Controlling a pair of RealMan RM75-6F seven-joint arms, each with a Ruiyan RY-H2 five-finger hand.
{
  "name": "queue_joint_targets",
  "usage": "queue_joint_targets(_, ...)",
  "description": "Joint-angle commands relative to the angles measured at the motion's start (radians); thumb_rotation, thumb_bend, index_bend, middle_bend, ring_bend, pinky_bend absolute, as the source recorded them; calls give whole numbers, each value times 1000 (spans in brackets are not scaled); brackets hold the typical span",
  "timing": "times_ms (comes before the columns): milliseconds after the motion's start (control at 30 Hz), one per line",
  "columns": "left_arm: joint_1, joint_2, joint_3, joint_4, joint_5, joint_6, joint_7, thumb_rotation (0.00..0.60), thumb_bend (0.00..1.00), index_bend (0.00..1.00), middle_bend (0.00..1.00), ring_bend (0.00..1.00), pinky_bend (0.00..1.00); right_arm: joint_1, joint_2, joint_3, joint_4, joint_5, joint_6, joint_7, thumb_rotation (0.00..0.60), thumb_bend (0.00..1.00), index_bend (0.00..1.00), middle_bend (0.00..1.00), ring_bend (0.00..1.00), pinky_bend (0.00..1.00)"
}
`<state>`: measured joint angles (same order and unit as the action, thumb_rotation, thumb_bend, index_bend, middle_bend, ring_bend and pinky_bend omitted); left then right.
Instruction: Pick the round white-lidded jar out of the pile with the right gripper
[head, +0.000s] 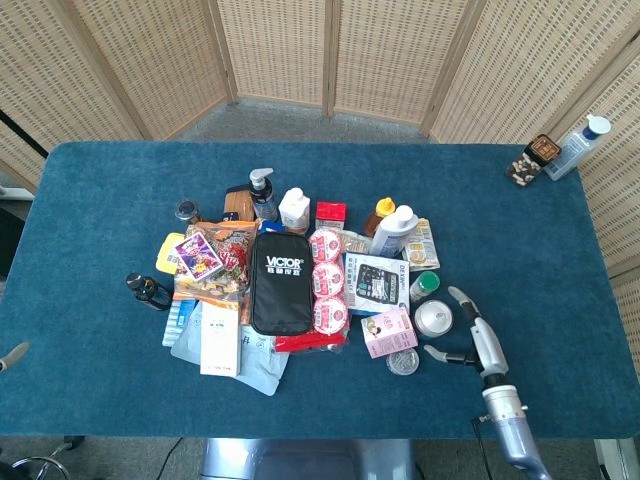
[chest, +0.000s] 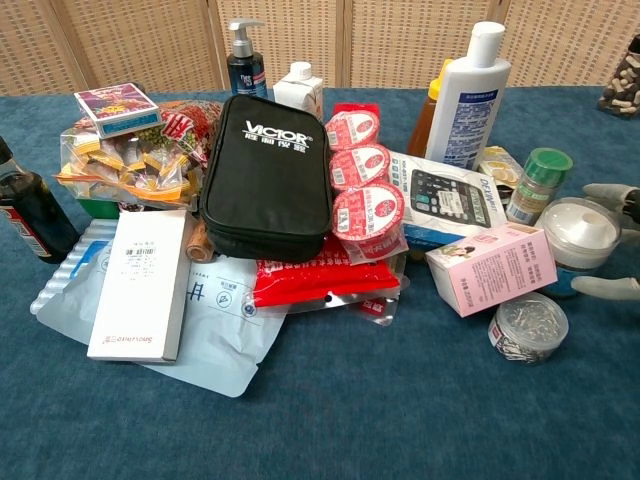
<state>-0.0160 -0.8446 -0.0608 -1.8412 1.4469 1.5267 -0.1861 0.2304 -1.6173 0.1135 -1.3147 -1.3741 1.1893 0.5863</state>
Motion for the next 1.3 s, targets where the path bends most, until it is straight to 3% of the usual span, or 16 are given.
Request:
queue_joint_targets(33,0,0,0,0,-1,0,0,600,0,0,0,0,0,2,-15,7,6,8,0,5,600,64,0,0,0,0)
queue_joint_targets(100,1,0,-1,1,-2,2,-1,600,0,0,0,0,0,0,-28,15,13,12,8,10,600,63,2,14,0,0)
queue_joint_targets(167,2,0,-2,1,-4,3,-3,600,0,0,0,0,0,-6,-48,26,22,19,30,15,600,62,62,101,20,27)
queue_joint_targets(233,1,0,-3,1,-5,2,-3,600,0,0,0,0,0,-14,-72,37,32,24,56,19,600,57,263,294,146,175)
queue_joint_targets(300,1,0,-3,1,-6,1,-2,600,0,0,0,0,0,-19,-88,44,38,29,70,26,600,54,398,436,277,313)
queue_joint_targets(433,2,-1,-2,1,-4,2,-1,600,0,0,0,0,0,-26,-110,54,51,38,85,32,600,54,594,629,460,454)
queue_joint_targets(533,3,0,-3,1,-4,4,-4,600,0,0,0,0,0,-30,-111,54,56,37,88,31,600,57,654,687,517,505)
queue_joint_targets(800,4,3,-2,2,0,6,-13,600,0,0,0,0,0,-39,-75,76,17,32,122,15,600,60,683,723,554,540)
queue_joint_targets(1300,3,11,-1,8,10,2,-41,600,0,0,0,0,0,-56,205,218,-298,45,230,-125,600,60,677,714,554,539)
